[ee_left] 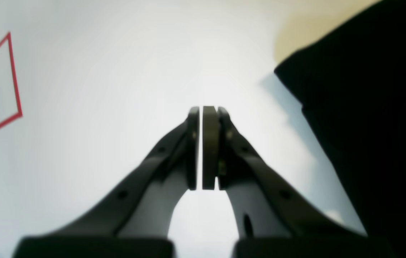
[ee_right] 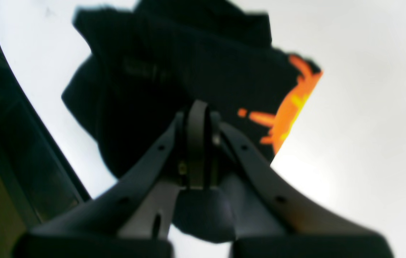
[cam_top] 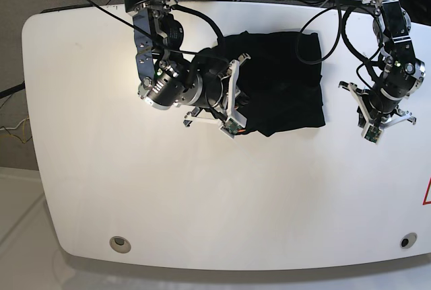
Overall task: Fold the T-shirt properly
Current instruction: 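Release the bundle and move both grippers away from its sides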
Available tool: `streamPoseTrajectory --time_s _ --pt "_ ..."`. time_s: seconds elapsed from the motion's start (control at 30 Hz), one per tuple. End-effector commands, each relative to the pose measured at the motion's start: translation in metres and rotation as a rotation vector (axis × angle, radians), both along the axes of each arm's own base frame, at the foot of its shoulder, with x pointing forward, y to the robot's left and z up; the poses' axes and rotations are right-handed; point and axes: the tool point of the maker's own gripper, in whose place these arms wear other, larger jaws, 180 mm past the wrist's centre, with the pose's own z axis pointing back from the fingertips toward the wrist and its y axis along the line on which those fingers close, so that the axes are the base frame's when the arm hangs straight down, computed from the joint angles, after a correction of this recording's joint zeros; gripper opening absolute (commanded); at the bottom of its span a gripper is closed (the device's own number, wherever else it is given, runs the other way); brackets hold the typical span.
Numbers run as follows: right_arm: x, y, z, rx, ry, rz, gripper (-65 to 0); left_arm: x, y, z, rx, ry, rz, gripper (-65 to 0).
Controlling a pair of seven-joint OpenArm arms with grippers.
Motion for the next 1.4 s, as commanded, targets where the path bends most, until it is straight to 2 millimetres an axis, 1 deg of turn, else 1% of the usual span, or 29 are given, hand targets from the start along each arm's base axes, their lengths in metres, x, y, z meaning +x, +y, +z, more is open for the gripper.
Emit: streamPoseTrajectory --time_s 0.0,0.17,0.4,0.47,0.7,0.87,1.03,1.17,1.37 --pt "-0.001 0.002 0.011 0.034 -0.039 0.006 -65.0 0.008 -0.005 0.013 0.009 -0.042 -0.029 -65.0" --pt "-0.010 -0.010 0.001 0.001 -0.022 0.003 -65.0 0.008 -0.013 0.010 0.007 -0.034 -0.052 -65.0" --pt "-0.015 -0.017 -0.007 -0.021 -0.007 0.003 -65.0 0.008 -0.014 0.009 0.003 -0.033 -0.052 -65.0" --pt "-0.019 -0.020 -0.011 -0.030 0.005 0.003 -65.0 0.008 -0.014 0.009 0.003 -0.033 -0.052 -65.0" --pt "-0.022 -0.028 -0.017 -0.059 0.013 0.006 -65.0 0.006 -0.014 0.007 0.005 -0.027 -0.053 -65.0" --pt "-0.032 -0.030 -0.025 -0.063 0.043 0.007 -65.0 0.006 -0.013 0.007 0.006 -0.026 -0.053 -65.0" --pt "-0.034 -0.030 -0.027 -0.065 0.049 0.009 -65.0 0.006 -0.013 0.007 0.006 -0.024 -0.053 -65.0" --pt "-0.041 -0.029 -0.031 -0.063 0.067 0.011 -65.0 0.005 -0.013 0.007 0.005 -0.025 -0.051 -65.0" --pt "-0.046 -0.023 -0.032 -0.055 0.076 0.025 -65.0 0.006 -0.013 0.007 0.004 -0.025 -0.052 -65.0"
